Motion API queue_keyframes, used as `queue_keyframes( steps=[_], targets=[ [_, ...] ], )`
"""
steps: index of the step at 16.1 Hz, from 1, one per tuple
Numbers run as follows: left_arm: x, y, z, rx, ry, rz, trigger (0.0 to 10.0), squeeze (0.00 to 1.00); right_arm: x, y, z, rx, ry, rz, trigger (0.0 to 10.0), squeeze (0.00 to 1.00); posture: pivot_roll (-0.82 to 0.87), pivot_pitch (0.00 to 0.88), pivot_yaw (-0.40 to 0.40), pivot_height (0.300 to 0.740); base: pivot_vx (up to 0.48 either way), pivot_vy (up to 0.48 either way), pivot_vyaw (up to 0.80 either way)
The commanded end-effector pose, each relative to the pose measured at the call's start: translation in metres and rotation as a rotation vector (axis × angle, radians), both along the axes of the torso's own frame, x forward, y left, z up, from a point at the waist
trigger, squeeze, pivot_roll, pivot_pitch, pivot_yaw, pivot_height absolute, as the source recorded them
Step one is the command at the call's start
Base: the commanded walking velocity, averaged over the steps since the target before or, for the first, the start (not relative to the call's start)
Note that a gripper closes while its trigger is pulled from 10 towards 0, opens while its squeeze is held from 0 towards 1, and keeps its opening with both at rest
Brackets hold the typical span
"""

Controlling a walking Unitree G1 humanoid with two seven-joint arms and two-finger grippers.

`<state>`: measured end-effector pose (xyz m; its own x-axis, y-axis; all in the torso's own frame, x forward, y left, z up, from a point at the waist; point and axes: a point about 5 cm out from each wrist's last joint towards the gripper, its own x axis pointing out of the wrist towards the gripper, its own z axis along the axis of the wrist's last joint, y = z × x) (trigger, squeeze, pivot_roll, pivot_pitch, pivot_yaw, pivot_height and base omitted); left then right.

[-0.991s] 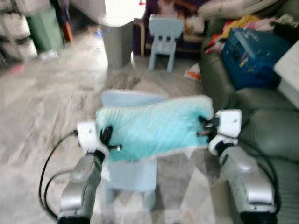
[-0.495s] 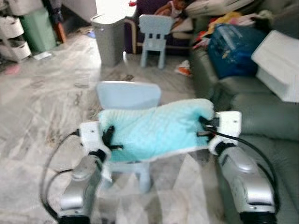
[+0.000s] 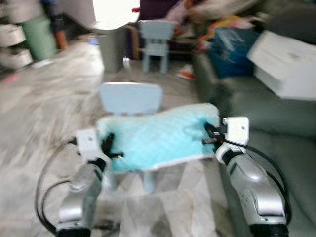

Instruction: Move the pillow to the sofa

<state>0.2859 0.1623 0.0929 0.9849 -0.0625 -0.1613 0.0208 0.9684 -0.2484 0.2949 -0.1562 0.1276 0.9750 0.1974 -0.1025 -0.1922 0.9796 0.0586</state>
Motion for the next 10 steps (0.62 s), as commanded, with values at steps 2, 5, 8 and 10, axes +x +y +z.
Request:
queue_keyframes(
  steps=[2,5,8,10],
  targets=[
    [0.0063,-0.0079,0.0079,-0.009,-0.026,-0.030,10.0,0.00,0.0009,-0.0073,0.0078,-0.005,-0.028,-0.026,10.0,0.00,-0.15,0.000,-0.021,0.740,0.000,0.000,-0.79],
    [0.0086,-0.0052,0.0098,0.026,-0.033,-0.019,10.0,0.00,0.0009,-0.0073,0.0084,-0.007,-0.030,-0.027,10.0,0.00,-0.15,0.000,-0.020,0.740,0.000,0.000,-0.79],
    [0.0096,-0.0048,0.0099,0.003,-0.029,-0.022,10.0,0.00,0.0006,-0.0079,0.0089,-0.007,-0.030,-0.029,10.0,0.00,-0.16,0.000,-0.019,0.740,0.000,0.000,-0.79],
    [0.0093,-0.0066,0.0096,-0.016,-0.028,-0.031,10.0,0.00,0.0002,-0.0081,0.0091,-0.007,-0.030,-0.029,10.0,0.00,-0.16,0.000,-0.021,0.740,0.000,0.000,-0.79]
  ],
)
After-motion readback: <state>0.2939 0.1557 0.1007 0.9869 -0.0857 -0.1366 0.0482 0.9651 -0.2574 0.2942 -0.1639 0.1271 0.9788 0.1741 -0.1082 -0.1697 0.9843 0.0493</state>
